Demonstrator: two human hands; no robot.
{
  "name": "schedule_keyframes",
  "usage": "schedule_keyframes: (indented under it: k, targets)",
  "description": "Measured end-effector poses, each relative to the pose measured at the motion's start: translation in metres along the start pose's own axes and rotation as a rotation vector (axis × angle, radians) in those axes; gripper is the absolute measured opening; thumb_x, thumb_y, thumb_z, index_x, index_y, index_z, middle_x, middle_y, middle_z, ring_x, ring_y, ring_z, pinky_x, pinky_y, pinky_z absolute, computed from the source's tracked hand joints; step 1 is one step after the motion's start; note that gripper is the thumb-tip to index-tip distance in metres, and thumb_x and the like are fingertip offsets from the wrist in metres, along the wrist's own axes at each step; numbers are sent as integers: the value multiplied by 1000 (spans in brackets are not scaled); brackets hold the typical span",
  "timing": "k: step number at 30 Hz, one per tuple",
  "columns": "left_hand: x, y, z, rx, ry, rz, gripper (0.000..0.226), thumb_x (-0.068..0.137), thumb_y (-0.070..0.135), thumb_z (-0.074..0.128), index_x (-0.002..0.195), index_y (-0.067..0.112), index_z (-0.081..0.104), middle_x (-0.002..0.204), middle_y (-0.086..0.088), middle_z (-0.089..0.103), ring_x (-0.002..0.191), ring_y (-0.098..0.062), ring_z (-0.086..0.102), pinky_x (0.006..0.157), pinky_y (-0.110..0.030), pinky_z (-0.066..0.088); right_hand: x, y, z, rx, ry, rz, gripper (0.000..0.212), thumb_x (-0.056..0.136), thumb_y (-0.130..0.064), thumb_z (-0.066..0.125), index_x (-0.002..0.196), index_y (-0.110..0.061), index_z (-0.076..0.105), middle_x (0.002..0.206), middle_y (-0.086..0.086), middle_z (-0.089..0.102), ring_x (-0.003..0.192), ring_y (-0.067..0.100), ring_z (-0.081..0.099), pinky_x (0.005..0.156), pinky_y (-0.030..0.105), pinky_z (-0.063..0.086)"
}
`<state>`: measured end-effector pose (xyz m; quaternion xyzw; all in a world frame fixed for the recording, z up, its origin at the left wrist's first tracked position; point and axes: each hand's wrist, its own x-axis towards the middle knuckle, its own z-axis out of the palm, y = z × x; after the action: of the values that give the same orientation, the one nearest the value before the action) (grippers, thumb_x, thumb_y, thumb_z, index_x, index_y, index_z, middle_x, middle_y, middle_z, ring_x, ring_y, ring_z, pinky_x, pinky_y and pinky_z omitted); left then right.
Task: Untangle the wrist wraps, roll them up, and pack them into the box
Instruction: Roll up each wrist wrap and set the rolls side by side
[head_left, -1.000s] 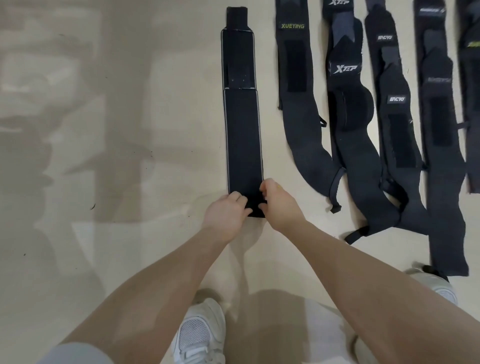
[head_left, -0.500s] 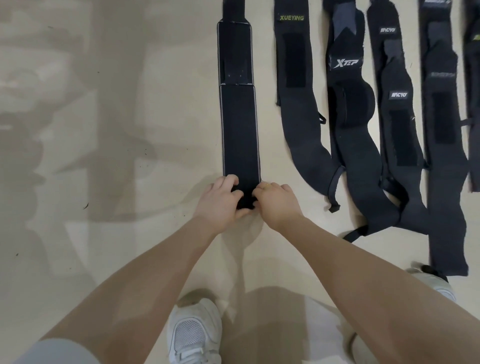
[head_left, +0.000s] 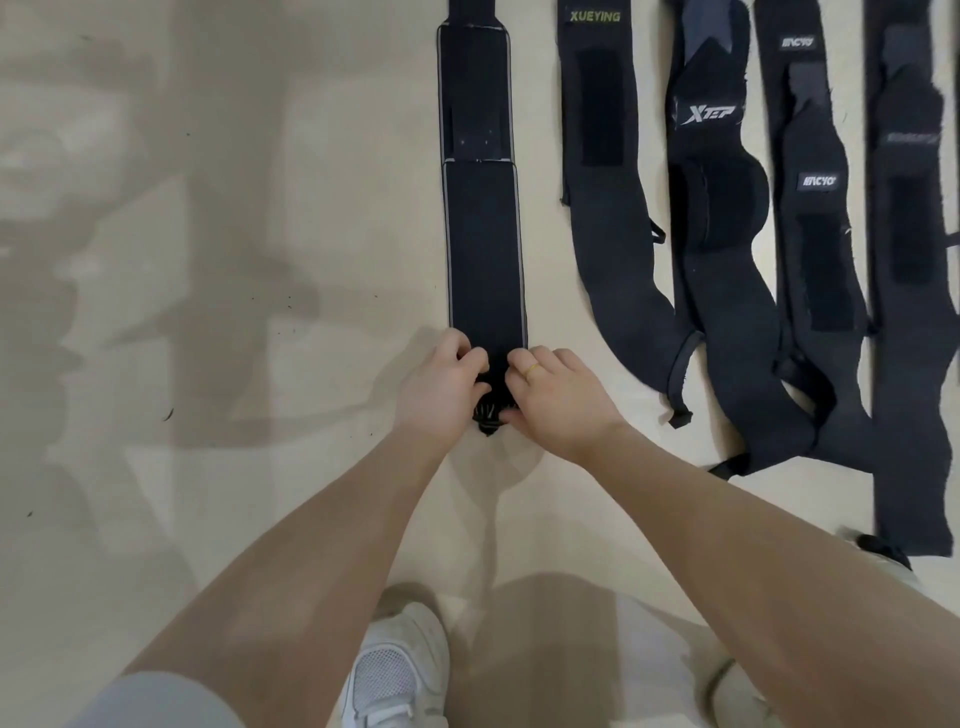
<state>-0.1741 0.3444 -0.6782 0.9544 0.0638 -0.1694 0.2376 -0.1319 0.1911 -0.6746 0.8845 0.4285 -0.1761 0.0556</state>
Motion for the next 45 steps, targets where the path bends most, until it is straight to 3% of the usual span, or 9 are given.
schedule_keyframes:
  k: [4, 8, 11, 21, 27, 30, 34, 38, 45]
  targets:
    - [1, -13, 11, 109, 181, 206, 18, 65, 10, 84, 72, 5, 68, 82, -8, 57, 77, -22, 46, 57, -29, 41, -3, -9, 3, -127, -49, 15, 31, 61, -30, 74, 85, -12, 70, 93, 5, 65, 75, 22, 60, 64, 29, 46]
    - [-14, -20, 19, 167, 155, 237, 45, 81, 46, 51, 99, 10, 73, 90, -3, 62, 87, -18, 46, 66, -28, 49, 11, -15, -6, -59, 84, 1, 8, 53, -9, 58, 60, -13, 60, 64, 2, 55, 56, 20, 52, 52, 25, 37]
    - [-18, -25, 20, 230, 111, 285, 60, 69, 51, 72, 109, 6, 69, 96, -6, 64, 92, -23, 58, 70, -32, 52, 11, -13, -9, 34, 68, 36, 9, 55, -11, 60, 64, -12, 62, 70, 4, 58, 61, 22, 55, 55, 25, 38]
    - [-9, -3, 2, -113, -160, -89, 28, 96, 33, 49, 107, 8, 46, 92, -8, 61, 81, -29, 57, 69, -42, 47, 15, -17, -15, 608, -313, 403, 18, 97, -14, 40, 102, -3, 54, 105, 13, 55, 91, 29, 53, 70, 29, 34]
    - [-16, -3, 0, -76, 51, -90, 12, 91, 14, 57, 94, 9, 47, 98, -7, 47, 73, -27, 50, 58, -35, 41, 16, -31, -14, 693, -136, 723, 16, 96, -13, 45, 110, -6, 41, 112, 11, 47, 91, 34, 56, 68, 37, 39]
    - [-20, -3, 8, 89, 180, 186, 27, 66, 0, 76, 87, 10, 64, 94, -6, 61, 76, -28, 58, 65, -31, 48, 25, -22, -23, 465, -220, 667, 16, 94, -8, 44, 109, -9, 47, 110, 9, 50, 96, 29, 56, 67, 34, 35]
    - [-28, -4, 16, 220, -48, 246, 58, 80, 18, 69, 134, 10, 51, 135, -4, 53, 122, -23, 51, 98, -32, 43, 37, -18, -34, 341, -254, 528, 17, 89, -3, 49, 103, -9, 57, 108, 7, 51, 92, 24, 52, 67, 30, 36]
    - [-15, -9, 13, 200, -17, 235, 56, 50, 3, 86, 103, 7, 70, 98, -5, 69, 79, -24, 67, 59, -25, 54, 18, -8, -20, 308, -181, 249, 20, 91, -7, 45, 106, -8, 58, 113, 8, 51, 99, 25, 49, 71, 31, 36]
    - [-10, 0, 4, 65, -113, 51, 38, 102, 24, 39, 139, 16, 41, 132, -3, 53, 116, -22, 50, 89, -29, 40, 6, 0, -12, 409, -219, 196, 32, 99, -29, 40, 124, -13, 53, 121, 7, 54, 111, 26, 47, 87, 34, 38]
